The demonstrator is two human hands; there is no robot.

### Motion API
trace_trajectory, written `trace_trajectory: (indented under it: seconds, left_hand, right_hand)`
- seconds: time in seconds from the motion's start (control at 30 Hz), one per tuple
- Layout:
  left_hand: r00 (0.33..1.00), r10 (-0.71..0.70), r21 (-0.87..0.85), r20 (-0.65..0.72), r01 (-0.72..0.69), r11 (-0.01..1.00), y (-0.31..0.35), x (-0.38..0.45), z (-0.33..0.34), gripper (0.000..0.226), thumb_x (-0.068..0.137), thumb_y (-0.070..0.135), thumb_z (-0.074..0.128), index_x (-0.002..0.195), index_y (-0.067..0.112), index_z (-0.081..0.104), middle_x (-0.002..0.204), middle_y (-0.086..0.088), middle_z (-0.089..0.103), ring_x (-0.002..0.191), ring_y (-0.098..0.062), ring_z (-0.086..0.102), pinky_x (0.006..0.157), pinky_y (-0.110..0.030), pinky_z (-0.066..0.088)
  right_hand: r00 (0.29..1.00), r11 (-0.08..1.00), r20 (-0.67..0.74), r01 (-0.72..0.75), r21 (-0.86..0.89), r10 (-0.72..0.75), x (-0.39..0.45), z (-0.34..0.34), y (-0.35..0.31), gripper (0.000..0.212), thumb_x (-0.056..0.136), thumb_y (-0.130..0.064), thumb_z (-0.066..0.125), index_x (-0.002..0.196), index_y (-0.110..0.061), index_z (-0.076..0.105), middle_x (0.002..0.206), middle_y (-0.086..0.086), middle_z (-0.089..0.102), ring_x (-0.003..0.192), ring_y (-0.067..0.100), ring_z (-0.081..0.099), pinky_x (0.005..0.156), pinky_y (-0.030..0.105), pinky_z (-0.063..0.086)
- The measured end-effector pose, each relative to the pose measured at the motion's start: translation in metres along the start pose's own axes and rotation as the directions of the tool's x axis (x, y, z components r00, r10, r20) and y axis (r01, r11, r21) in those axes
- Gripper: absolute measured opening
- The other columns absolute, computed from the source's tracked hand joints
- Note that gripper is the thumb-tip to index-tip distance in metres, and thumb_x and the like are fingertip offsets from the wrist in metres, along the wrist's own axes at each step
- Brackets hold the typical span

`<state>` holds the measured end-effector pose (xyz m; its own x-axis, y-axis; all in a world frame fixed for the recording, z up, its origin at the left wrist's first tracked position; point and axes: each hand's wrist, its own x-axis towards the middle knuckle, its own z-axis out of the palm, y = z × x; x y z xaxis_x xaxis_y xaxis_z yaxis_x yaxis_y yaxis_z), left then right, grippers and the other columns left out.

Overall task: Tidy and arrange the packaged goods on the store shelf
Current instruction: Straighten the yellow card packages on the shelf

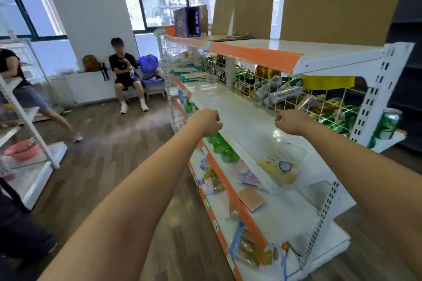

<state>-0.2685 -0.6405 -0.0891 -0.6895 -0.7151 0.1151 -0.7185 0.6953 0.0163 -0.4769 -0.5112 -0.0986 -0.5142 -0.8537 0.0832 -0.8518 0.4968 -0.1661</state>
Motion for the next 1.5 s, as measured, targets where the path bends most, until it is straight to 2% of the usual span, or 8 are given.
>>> trace_trajectory:
  seconds: [0.33, 0.5, 0.67, 0.77, 0.9, 1.0, 1.27, 1.5]
  left_hand:
    - [0.994, 0.097, -0.037, 0.053, -0.095, 0.995, -0.013, 0.09, 0.027, 0.04, 0.098, 0.033, 0.043, 0.13, 0.011, 0.051, 0.127, -0.011, 0.056, 0.114, -0.028, 0.053, 0.083, -0.033, 0.042]
    - [0.98, 0.194, -0.018, 0.054, -0.193, 0.981, 0.008, 0.141, 0.024, 0.041, 0.098, 0.034, 0.043, 0.131, 0.012, 0.051, 0.13, -0.012, 0.053, 0.118, -0.029, 0.051, 0.092, -0.035, 0.043]
    - [0.933, 0.359, -0.042, 0.026, -0.358, 0.933, 0.046, 0.184, 0.032, 0.04, 0.098, 0.031, 0.043, 0.13, 0.009, 0.053, 0.133, -0.013, 0.054, 0.122, -0.029, 0.05, 0.098, -0.036, 0.041]
    - [0.895, 0.447, -0.082, -0.003, -0.446, 0.891, 0.069, 0.201, 0.045, 0.037, 0.096, 0.03, 0.046, 0.124, 0.009, 0.058, 0.129, -0.012, 0.058, 0.119, -0.028, 0.053, 0.096, -0.035, 0.044]
    - [0.834, 0.549, -0.091, 0.058, -0.543, 0.835, 0.097, 0.217, 0.061, 0.039, 0.097, 0.032, 0.043, 0.127, 0.01, 0.055, 0.131, -0.011, 0.055, 0.122, -0.028, 0.051, 0.097, -0.036, 0.042]
    - [0.772, 0.626, -0.101, 0.11, -0.618, 0.78, 0.109, 0.225, 0.08, 0.04, 0.097, 0.033, 0.043, 0.129, 0.011, 0.055, 0.134, -0.01, 0.053, 0.123, -0.028, 0.049, 0.098, -0.037, 0.042]
    - [0.637, 0.747, -0.148, 0.188, -0.734, 0.663, 0.112, 0.233, 0.118, 0.041, 0.098, 0.033, 0.044, 0.134, 0.014, 0.051, 0.137, -0.009, 0.05, 0.122, -0.027, 0.049, 0.095, -0.034, 0.042]
    - [0.56, 0.795, -0.097, 0.234, -0.8, 0.592, 0.106, 0.24, 0.153, 0.041, 0.099, 0.035, 0.041, 0.135, 0.017, 0.048, 0.136, -0.009, 0.048, 0.124, -0.028, 0.047, 0.097, -0.037, 0.042]
  right_hand:
    - [0.996, 0.995, 0.009, -0.084, -0.046, 0.085, 0.08, 0.014, 0.011, 0.032, 0.098, -0.024, 0.042, 0.117, -0.005, 0.061, 0.12, 0.016, 0.061, 0.108, 0.031, 0.056, 0.089, 0.036, 0.046]
    - [0.988, 0.986, 0.022, -0.153, -0.066, 0.154, 0.102, 0.01, 0.029, 0.043, 0.099, -0.038, 0.039, 0.121, -0.008, 0.06, 0.125, 0.015, 0.06, 0.112, 0.031, 0.056, 0.089, 0.032, 0.046]
    - [0.968, 0.965, 0.014, -0.25, -0.083, 0.252, 0.11, 0.007, 0.054, 0.038, 0.101, -0.026, 0.037, 0.13, -0.008, 0.055, 0.132, 0.016, 0.055, 0.118, 0.03, 0.054, 0.095, 0.033, 0.044]
    - [0.95, 0.947, 0.001, -0.312, -0.082, 0.313, 0.104, 0.013, 0.069, 0.037, 0.1, -0.023, 0.038, 0.122, -0.003, 0.06, 0.128, 0.016, 0.058, 0.116, 0.031, 0.055, 0.096, 0.035, 0.044]
    - [0.891, 0.89, 0.014, -0.452, -0.064, 0.453, 0.091, 0.027, 0.088, 0.031, 0.099, -0.021, 0.037, 0.099, -0.001, 0.06, 0.11, 0.014, 0.061, 0.095, 0.027, 0.056, 0.086, 0.031, 0.043]
    - [0.816, 0.818, 0.061, -0.574, -0.031, 0.575, 0.074, 0.043, 0.088, 0.036, 0.101, -0.02, 0.036, 0.119, 0.001, 0.06, 0.121, 0.015, 0.061, 0.11, 0.031, 0.058, 0.084, 0.032, 0.044]
    - [0.634, 0.636, 0.1, -0.771, 0.007, 0.767, 0.053, 0.085, 0.069, 0.043, 0.102, -0.026, 0.035, 0.136, -0.003, 0.047, 0.137, 0.016, 0.051, 0.122, 0.032, 0.05, 0.098, 0.035, 0.042]
    - [0.556, 0.568, 0.173, -0.823, -0.023, 0.813, 0.06, 0.121, 0.055, 0.039, 0.098, -0.025, 0.038, 0.129, -0.005, 0.051, 0.132, 0.012, 0.054, 0.117, 0.031, 0.054, 0.096, 0.037, 0.047]
